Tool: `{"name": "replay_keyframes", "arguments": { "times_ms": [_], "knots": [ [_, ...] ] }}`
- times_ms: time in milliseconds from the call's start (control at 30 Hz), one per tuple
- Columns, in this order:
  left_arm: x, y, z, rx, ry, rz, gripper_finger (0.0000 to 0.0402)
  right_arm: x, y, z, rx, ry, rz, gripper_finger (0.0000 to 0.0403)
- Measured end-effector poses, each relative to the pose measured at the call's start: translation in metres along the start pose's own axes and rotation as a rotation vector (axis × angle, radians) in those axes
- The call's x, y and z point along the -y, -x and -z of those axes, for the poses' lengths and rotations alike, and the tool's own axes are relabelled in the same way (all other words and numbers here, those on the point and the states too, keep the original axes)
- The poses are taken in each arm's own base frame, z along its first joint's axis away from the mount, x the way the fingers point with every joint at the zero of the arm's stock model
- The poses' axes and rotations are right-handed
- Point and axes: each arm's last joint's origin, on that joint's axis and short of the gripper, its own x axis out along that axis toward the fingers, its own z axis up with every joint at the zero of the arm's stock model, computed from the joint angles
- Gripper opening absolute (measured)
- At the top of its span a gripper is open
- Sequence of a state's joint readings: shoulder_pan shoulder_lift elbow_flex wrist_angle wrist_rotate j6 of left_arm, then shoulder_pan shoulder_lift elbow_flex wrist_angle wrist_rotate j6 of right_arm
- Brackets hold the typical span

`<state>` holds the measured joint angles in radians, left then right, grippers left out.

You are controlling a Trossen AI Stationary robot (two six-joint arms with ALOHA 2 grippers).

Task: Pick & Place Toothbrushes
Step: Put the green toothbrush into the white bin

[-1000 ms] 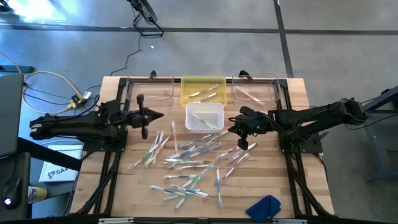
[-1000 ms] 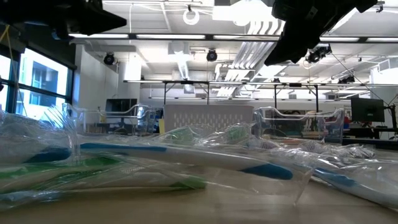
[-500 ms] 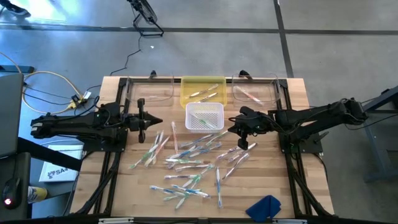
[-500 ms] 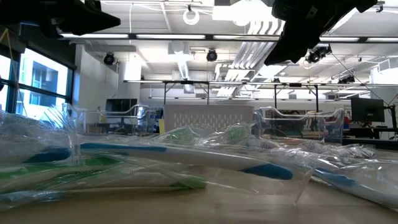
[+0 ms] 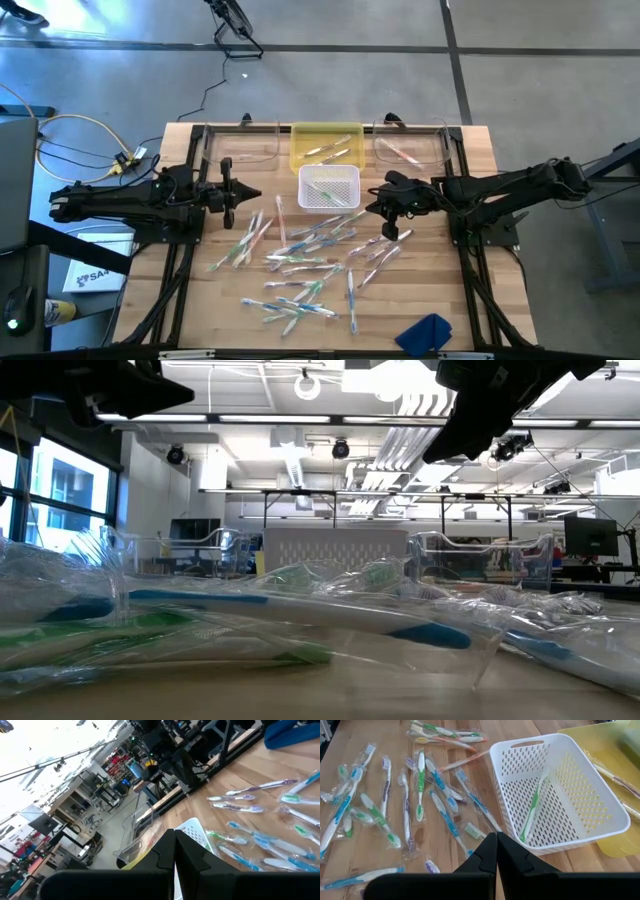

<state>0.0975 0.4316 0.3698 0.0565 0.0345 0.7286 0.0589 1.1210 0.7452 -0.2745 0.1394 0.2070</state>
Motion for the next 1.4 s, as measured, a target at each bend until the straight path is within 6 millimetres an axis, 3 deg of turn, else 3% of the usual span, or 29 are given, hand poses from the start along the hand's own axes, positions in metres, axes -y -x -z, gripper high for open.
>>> {"name": "replay_keyframes", "arguments": {
  "times_ms": [433,833,1200,1400],
  "knots": [
    [0.002,0.000,0.000,0.022,0.008,0.038,0.0000,-0.001,0.000,-0.002,0.019,-0.010,-0.021,0.0002],
    [0.003,-0.001,-0.001,0.053,0.127,0.085,0.0001,-0.004,0.001,-0.010,0.094,-0.010,-0.087,0.0002],
    [0.011,-0.021,0.007,0.014,0.169,0.191,0.0076,-0.004,0.001,-0.011,0.102,-0.011,-0.082,0.0002],
    [0.019,-0.034,0.003,0.083,0.206,0.306,0.0080,-0.004,0.001,-0.012,0.113,-0.012,-0.085,0.0002]
  ]
}}
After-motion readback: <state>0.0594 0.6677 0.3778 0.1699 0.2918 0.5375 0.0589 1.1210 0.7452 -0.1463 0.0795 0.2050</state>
